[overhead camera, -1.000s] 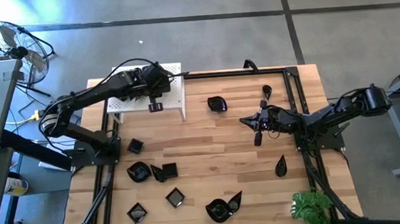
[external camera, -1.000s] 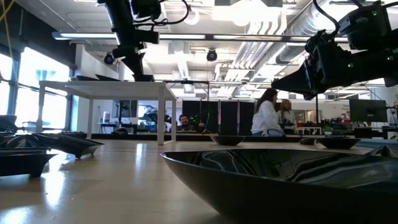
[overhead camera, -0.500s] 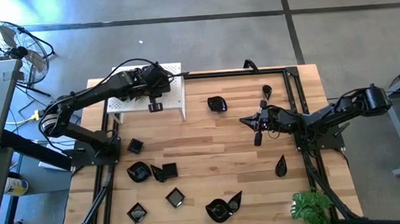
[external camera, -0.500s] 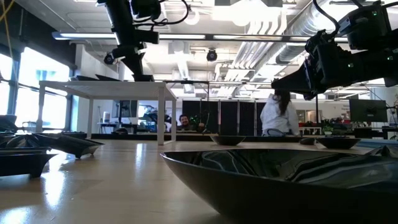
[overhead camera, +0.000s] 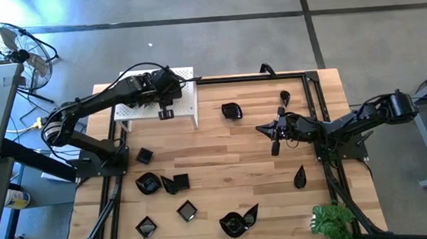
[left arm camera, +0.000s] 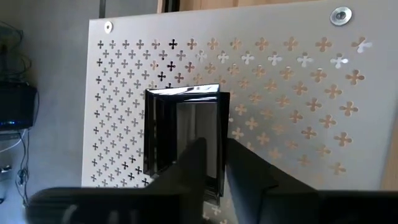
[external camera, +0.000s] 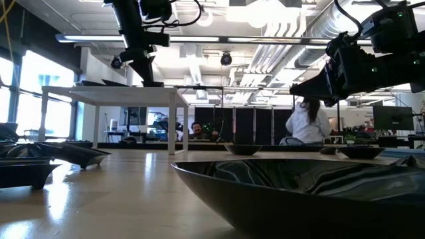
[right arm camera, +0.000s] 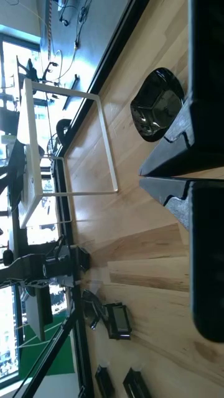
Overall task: Pick & Place Mini shaped plates
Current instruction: Stack the black square plate on the top of the black square plate on the shelf
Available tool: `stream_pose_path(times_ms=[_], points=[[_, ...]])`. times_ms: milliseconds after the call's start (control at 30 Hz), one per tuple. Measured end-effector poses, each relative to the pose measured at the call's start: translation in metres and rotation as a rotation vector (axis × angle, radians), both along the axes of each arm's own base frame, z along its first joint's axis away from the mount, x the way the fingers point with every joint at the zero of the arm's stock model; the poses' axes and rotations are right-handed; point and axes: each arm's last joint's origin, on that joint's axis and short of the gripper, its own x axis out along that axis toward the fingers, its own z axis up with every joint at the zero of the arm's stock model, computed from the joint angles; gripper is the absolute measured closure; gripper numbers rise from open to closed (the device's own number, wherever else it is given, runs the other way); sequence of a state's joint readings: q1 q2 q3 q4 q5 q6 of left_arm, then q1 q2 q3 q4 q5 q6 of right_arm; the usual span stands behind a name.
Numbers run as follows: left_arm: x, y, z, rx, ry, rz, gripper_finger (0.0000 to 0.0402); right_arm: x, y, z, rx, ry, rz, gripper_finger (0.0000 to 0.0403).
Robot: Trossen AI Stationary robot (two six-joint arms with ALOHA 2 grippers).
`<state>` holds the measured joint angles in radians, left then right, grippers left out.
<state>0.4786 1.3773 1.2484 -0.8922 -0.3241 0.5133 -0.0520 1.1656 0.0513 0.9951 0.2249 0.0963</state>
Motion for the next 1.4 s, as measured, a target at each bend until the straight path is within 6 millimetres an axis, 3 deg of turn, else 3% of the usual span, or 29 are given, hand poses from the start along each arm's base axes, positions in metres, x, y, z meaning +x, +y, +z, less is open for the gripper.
stream_pose_path(times_ms=[200,400,700,833,1067,1400], points=[[0.0,0.0,0.0,0.0,0.002,-0.003,0.0298,0.0,0.0,0.0,0.0,0.0,0.0,0.0401],[0.0,0.0,0.001,0.001,0.003,-0.004,0.0293,0.0,0.0,0.0,0.0,0.0,0.0,0.0402],[0.0,-0.002,0.02,-0.056,-0.071,0.024,0.0294,0.0,0.0,0.0,0.0,0.0,0.0,0.0401],[-0.004,0.001,0.018,-0.079,-0.064,0.04,0.0314,0.0,0.0,0.0,0.0,0.0,0.0,0.0402],[-0.01,0.016,0.009,-0.123,-0.042,0.099,0.0391,0.0,0.0,0.0,0.0,0.002,0.001,0.0401],[-0.012,0.018,0.01,-0.133,-0.057,0.11,0.04,0.0,0.0,0.0,0.0,0.002,0.001,0.0402]])
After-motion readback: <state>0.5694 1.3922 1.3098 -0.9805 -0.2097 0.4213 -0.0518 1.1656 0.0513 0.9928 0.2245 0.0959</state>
